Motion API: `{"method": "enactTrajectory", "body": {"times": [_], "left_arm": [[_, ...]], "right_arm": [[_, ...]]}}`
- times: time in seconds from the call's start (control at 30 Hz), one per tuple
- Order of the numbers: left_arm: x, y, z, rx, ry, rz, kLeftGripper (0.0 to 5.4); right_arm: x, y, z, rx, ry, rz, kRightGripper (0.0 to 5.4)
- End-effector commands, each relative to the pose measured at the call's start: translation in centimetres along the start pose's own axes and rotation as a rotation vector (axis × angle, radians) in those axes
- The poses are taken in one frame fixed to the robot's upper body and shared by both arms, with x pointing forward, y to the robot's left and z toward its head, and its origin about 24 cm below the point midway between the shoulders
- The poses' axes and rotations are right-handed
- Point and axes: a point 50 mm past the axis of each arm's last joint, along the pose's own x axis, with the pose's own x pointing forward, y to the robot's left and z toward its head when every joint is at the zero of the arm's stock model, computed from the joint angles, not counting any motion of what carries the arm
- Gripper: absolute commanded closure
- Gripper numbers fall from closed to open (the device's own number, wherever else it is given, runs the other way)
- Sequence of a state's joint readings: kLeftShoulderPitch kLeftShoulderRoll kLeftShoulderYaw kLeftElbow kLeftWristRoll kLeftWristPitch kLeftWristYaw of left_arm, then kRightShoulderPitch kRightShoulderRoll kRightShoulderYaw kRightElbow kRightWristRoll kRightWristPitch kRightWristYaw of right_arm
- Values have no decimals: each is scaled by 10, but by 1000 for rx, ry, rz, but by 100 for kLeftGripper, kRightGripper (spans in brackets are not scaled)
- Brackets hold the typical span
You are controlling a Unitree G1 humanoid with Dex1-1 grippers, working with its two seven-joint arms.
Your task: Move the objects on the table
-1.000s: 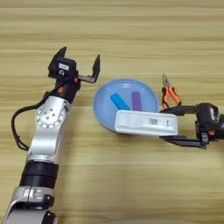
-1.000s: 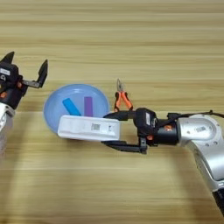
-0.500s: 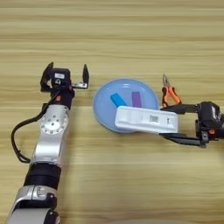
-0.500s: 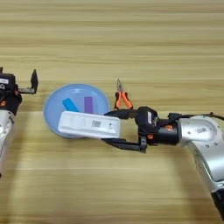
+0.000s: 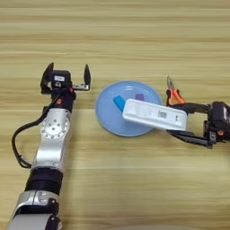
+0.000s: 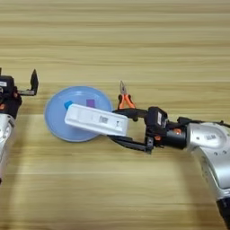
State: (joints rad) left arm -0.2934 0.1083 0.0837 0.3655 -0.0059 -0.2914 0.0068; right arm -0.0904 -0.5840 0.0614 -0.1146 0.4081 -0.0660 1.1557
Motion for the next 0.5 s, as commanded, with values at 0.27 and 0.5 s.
{"method": "enactTrajectory", "body": {"times": [0.27, 0.5], "left_arm": [[0, -1, -1, -5, -1, -16, 0], [1, -2, -1, -13, 4, -14, 0]], "right_arm": [[-15, -29, -10, -30, 19, -378, 249], [-28, -50, -18, 14, 43, -678, 249]]}}
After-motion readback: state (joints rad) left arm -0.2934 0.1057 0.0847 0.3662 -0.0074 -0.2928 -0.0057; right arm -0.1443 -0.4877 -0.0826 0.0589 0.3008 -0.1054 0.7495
